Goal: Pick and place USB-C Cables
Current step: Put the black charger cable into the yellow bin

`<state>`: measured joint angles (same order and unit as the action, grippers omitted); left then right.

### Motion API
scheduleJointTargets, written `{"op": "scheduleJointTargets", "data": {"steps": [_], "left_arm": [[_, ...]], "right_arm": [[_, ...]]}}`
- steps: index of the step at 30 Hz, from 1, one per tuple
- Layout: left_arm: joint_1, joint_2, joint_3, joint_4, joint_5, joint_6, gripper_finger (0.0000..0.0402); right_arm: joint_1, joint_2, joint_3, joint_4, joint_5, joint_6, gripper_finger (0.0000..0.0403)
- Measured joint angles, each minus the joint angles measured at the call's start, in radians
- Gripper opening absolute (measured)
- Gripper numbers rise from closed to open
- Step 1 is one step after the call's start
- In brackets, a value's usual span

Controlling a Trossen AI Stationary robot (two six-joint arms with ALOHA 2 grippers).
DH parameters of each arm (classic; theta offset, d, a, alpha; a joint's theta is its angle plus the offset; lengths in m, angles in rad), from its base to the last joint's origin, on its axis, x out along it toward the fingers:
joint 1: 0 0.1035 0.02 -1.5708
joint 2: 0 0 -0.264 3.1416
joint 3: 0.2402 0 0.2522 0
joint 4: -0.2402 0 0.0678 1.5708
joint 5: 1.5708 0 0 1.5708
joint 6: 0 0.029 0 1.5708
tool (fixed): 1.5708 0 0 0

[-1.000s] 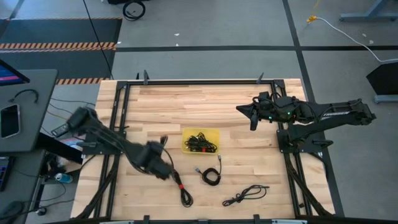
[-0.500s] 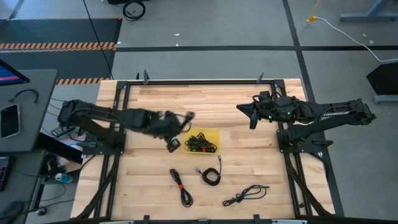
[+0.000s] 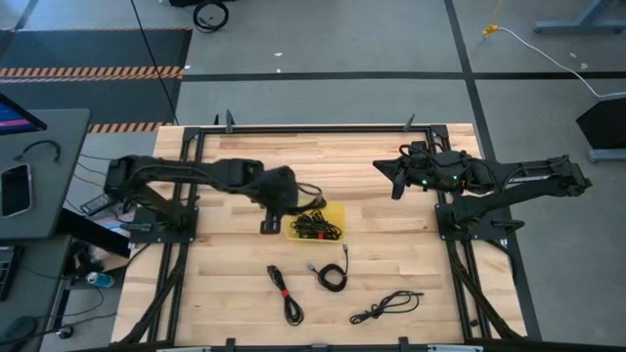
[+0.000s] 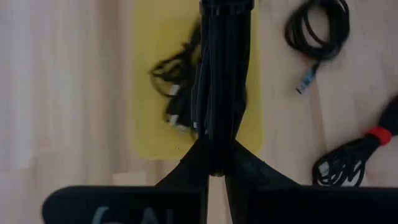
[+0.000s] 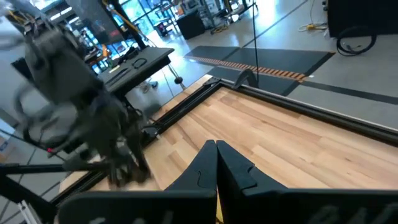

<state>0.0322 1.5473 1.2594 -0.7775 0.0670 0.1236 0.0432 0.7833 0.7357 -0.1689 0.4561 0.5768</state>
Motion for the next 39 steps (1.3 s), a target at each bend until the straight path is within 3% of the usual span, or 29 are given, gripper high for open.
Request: {"op": "scheduleJointTargets", "data": {"steps": [8,15,26,39], "left_arm": [[0.000,0.158,0.006,0.004,0.042,0.095,0.0028],[0.003,0.248,0.090,0.014,0.045,0.183,0.0028],[0.053,0.380,0.129,-0.061,0.042,0.203,0.0028],[0.055,0.412,0.129,-0.077,0.043,0.158,0.0028]], "right_arm": [[0.000,0.024,0.000,-0.003,-0.001,0.023,0.0000],[0.000,0.044,0.000,0.002,-0.001,0.027,0.0000],[0.004,0.068,0.000,0.017,-0.012,0.033,0.0001],[0.010,0.068,0.000,0.013,-0.015,0.030,0.0001]]}}
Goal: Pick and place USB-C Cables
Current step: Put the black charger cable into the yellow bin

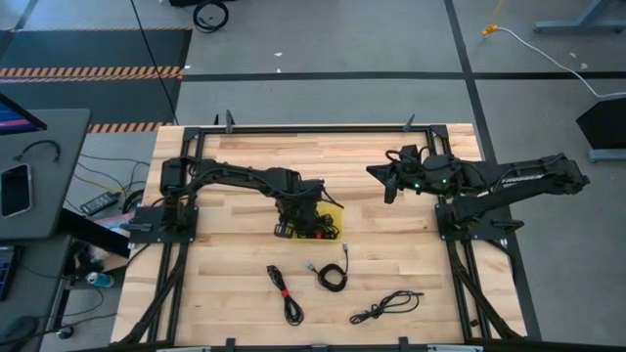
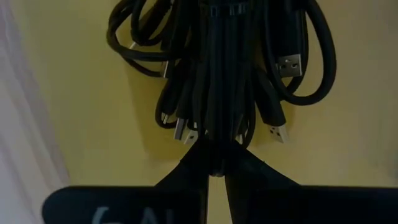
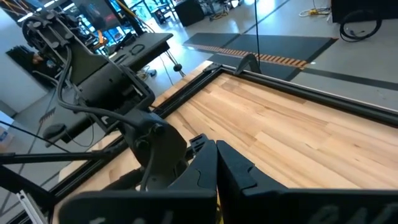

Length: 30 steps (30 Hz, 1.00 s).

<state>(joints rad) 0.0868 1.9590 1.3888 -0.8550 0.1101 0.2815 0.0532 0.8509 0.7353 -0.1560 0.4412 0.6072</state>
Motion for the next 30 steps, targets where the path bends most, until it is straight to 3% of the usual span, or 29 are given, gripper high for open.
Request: {"op": "scheduleJointTargets", "data": {"steps": [3,8,13,22,30], "left_arm": [[-0.002,0.000,0.000,0.003,0.000,-0.008,0.0052],[-0.002,-0.007,0.010,-0.009,0.000,-0.025,0.0142],[0.006,-0.006,0.143,-0.108,-0.037,-0.098,0.0193],[0.028,-0.008,0.557,-0.475,-0.063,-0.395,0.0197],[-0.100,-0.008,0.617,-0.643,-0.062,-0.315,0.0192]], "right_arm": [[0.000,0.000,0.000,-0.002,0.000,0.000,0.0001],[0.000,0.000,0.000,-0.002,-0.001,0.000,0.0001],[0.000,0.000,0.000,-0.003,-0.009,0.000,0.0001],[0.000,0.000,0.000,-0.008,-0.016,-0.003,0.0001],[0.000,0.000,0.000,-0.036,-0.035,-0.027,0.0001]]}}
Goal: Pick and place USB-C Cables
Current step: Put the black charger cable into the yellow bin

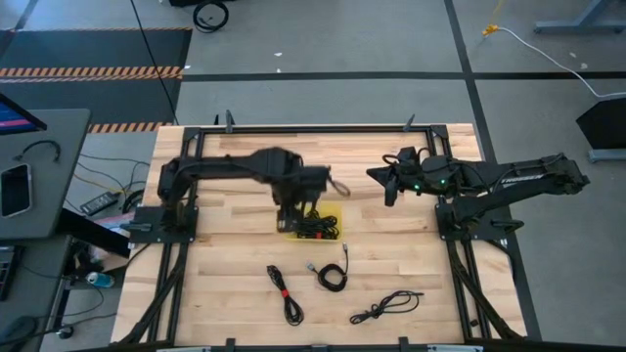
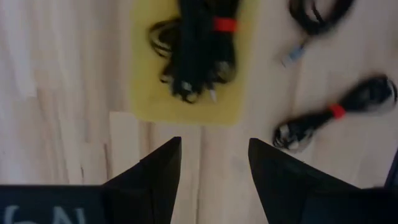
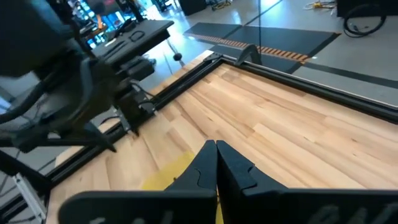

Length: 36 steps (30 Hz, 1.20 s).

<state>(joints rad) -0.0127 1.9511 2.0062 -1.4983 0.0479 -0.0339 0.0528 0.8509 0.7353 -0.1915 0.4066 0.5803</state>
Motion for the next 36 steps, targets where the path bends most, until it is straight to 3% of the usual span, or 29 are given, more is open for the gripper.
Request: {"op": "scheduleJointTargets", "data": {"steps": [8,15,20,28,36], "left_arm": [[-0.187,-0.001,-0.126,0.099,0.004,0.095,0.0192],[-0.268,0.002,-0.334,0.266,0.001,-0.115,0.0192],[-0.336,0.002,-0.435,0.357,0.018,-0.138,0.0192],[-0.425,0.002,-0.465,0.471,0.038,-0.050,0.0192],[-0.408,0.006,-0.464,0.487,-0.050,0.122,0.0192]], "right_arm": [[-0.004,0.000,0.000,0.000,-0.063,-0.043,0.0001],[-0.004,0.000,0.000,0.000,-0.114,-0.061,0.0001],[-0.004,0.000,0.000,0.000,-0.121,-0.060,0.0001],[-0.003,0.000,0.000,0.000,-0.124,-0.060,0.0001],[-0.003,0.000,0.000,0.001,-0.124,-0.060,0.0001]]}}
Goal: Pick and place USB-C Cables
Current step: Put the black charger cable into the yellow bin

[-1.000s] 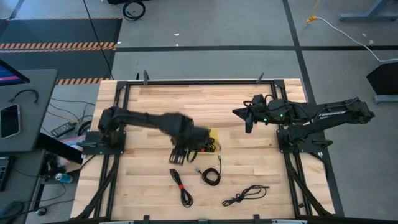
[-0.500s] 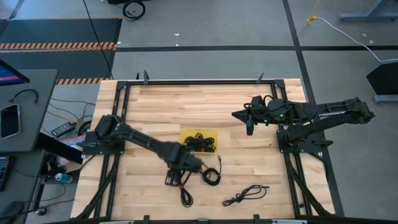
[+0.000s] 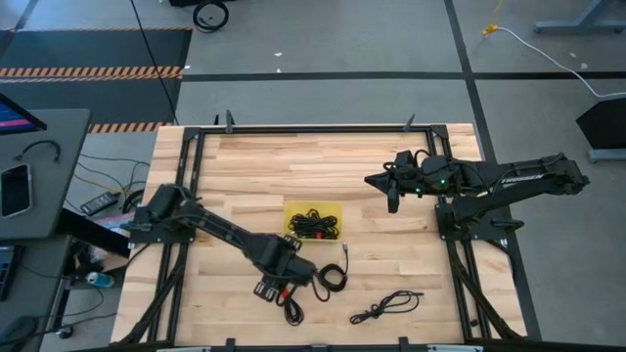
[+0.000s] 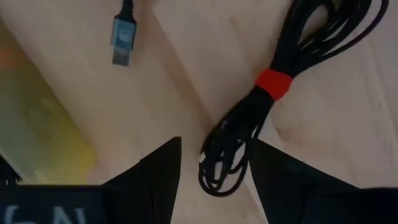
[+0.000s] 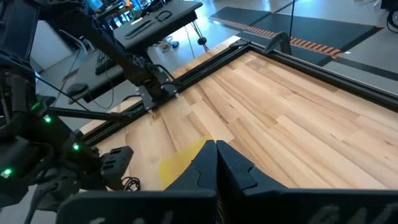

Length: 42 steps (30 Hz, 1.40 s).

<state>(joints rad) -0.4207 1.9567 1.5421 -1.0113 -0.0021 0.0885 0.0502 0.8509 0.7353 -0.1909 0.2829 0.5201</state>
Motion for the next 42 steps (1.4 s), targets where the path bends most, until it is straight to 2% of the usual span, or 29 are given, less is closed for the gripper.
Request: {"op": "scheduleJointTargets", "data": {"steps": [7,11,22,26,29,31,32,37,42], "left_arm": [[0.006,0.024,-0.009,-0.004,0.051,0.033,0.0192],[-0.009,0.027,-0.068,0.027,0.060,0.063,0.0192],[-0.004,0.027,-0.165,0.146,0.032,0.078,0.0188],[0.015,0.027,-0.181,0.150,0.031,0.016,0.0149],[0.034,0.027,-0.179,0.132,0.033,-0.056,0.0079],[0.051,0.027,-0.159,0.089,0.047,-0.094,0.0029],[0.062,0.027,-0.146,0.073,0.049,-0.116,0.0023],[0.107,0.023,-0.014,-0.027,0.049,-0.177,0.0023],[0.144,0.020,0.240,-0.143,0.046,-0.218,0.0023]], "right_arm": [[0.000,0.000,0.000,0.000,0.000,-0.006,0.0001],[0.000,0.000,0.000,0.000,0.000,-0.019,0.0001],[0.000,0.000,0.000,0.002,0.003,-0.019,0.0002],[0.000,0.000,0.000,0.002,0.003,-0.019,0.0002],[0.000,0.000,0.000,0.002,0.003,-0.019,0.0002],[0.000,0.000,0.000,0.002,0.003,-0.019,0.0002],[0.000,0.000,0.000,0.002,0.003,-0.019,0.0002],[0.000,0.000,0.000,0.002,0.003,-0.019,0.0002],[0.000,0.000,0.000,0.001,0.003,-0.019,0.0002]]}}
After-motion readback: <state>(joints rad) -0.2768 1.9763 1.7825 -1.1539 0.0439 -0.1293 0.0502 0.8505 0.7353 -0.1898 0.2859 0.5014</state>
